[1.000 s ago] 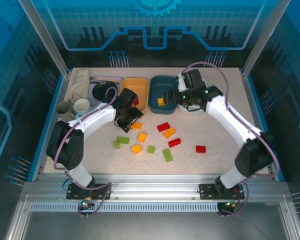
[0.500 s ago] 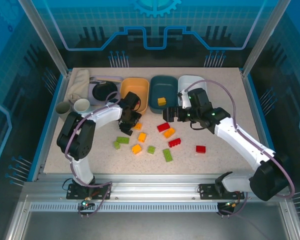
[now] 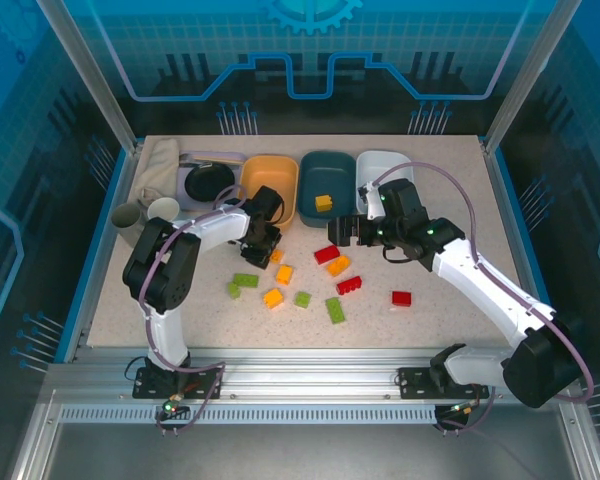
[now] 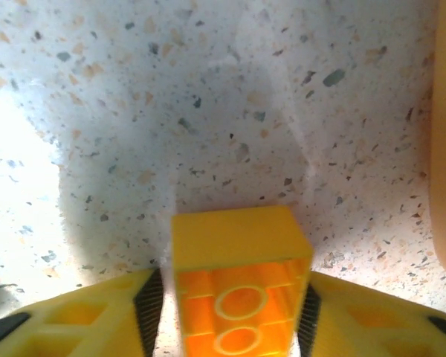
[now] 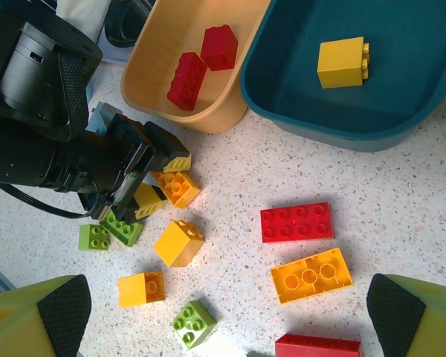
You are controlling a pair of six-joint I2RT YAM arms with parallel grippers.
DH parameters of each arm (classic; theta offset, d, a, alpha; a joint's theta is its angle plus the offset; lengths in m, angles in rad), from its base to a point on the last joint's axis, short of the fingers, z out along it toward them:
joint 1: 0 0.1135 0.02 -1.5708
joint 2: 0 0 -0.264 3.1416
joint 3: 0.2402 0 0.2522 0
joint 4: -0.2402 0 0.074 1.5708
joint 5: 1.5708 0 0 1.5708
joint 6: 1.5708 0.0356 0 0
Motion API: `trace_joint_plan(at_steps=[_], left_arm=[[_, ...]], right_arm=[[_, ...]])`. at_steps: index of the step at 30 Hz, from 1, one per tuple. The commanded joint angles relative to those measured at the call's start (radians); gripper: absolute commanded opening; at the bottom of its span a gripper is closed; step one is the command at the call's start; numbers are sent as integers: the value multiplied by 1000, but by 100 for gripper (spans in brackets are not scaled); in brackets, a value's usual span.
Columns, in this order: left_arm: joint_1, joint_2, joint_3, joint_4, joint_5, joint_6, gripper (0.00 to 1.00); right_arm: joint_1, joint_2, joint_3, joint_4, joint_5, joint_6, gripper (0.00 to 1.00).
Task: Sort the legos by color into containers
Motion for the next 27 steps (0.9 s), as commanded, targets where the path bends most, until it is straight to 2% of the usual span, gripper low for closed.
trace_joint_plan(at_steps=[1, 5, 12, 15, 20, 27], left_arm=[[3, 16, 3, 8, -23, 2, 43], [-10, -28, -11, 9, -31, 27, 29], [-78, -180, 15, -82, -44, 151, 27], [-107, -182, 112, -130, -57, 264, 27], [-130, -30, 421, -261, -78, 490, 25], [-131, 257, 819, -311, -58, 743, 27]], right_arm=[[8, -15, -16, -13, -18, 11, 98], [8, -20, -14, -13, -13, 15, 96], [-17, -74, -16, -27, 42, 73, 96], [-35, -104, -22, -4, 70, 123, 96], [-92, -118, -25, 63, 95, 211, 96], [-162, -86, -8, 117, 58, 262, 97]])
